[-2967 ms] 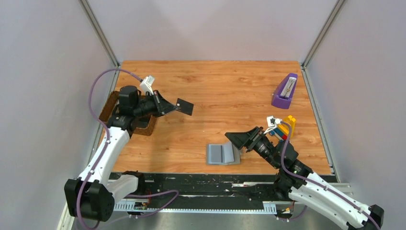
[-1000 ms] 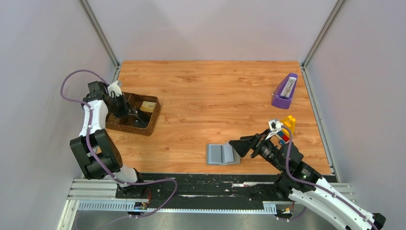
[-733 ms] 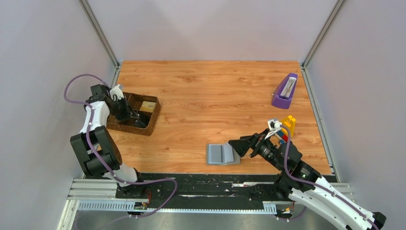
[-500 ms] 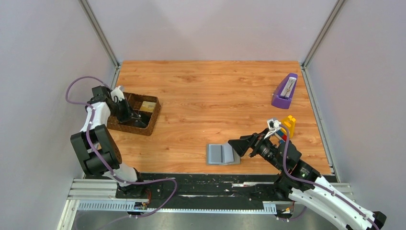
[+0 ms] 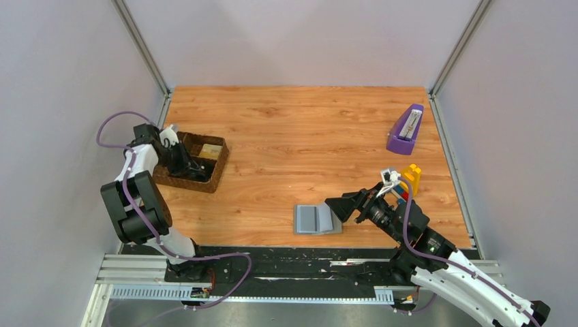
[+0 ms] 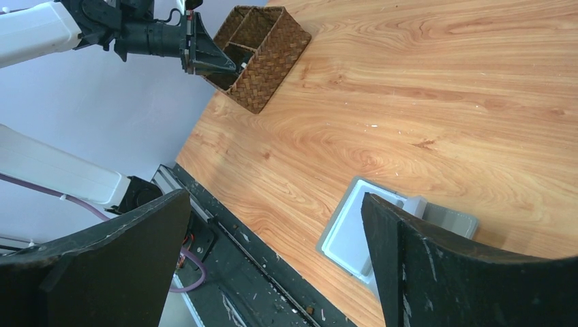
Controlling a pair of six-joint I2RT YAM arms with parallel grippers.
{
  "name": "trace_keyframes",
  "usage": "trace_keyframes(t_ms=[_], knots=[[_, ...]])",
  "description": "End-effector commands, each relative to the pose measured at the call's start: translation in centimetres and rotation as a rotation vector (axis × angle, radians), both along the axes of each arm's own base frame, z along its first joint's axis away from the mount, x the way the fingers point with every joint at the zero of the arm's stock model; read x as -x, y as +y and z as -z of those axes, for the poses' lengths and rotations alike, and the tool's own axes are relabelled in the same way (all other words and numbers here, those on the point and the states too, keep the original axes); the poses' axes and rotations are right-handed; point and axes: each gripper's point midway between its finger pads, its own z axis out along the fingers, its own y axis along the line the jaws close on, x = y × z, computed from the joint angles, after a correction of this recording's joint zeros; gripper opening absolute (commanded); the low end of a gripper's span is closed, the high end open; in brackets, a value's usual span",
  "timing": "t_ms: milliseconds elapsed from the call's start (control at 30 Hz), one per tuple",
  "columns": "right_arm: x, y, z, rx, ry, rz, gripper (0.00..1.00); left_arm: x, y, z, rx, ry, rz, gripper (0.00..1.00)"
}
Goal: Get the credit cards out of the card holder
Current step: Place the credit card in the storage box.
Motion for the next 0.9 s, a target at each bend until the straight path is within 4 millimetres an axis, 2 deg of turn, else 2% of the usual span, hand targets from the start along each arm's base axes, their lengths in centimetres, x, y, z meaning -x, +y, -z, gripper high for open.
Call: trace_keyframes(t_ms=[0, 467, 733, 867], knots=[[-0.2, -0.3, -3.1, -0.047, -0.062, 0.016, 1.0, -0.2, 0.6, 0.1, -0.011, 0.0, -0.01, 0.23], [-0.9, -0.3, -1.9, -0.022, -0.014, 0.049, 1.0, -0.1, 1.8, 0.3, -0.063, 0.047, -0.055, 0.32], [-1.9, -0.9, 0.0, 0.015, 0.096, 0.14, 1.0, -0.9, 2.7, -1.5, -0.108, 0.0, -0.103, 0.35], [-1.9, -0.9, -0.2, 0.017, 0.1, 0.14, 1.0, -0.8, 2.2, -0.3, -0.079, 0.025, -0.08, 0.34]])
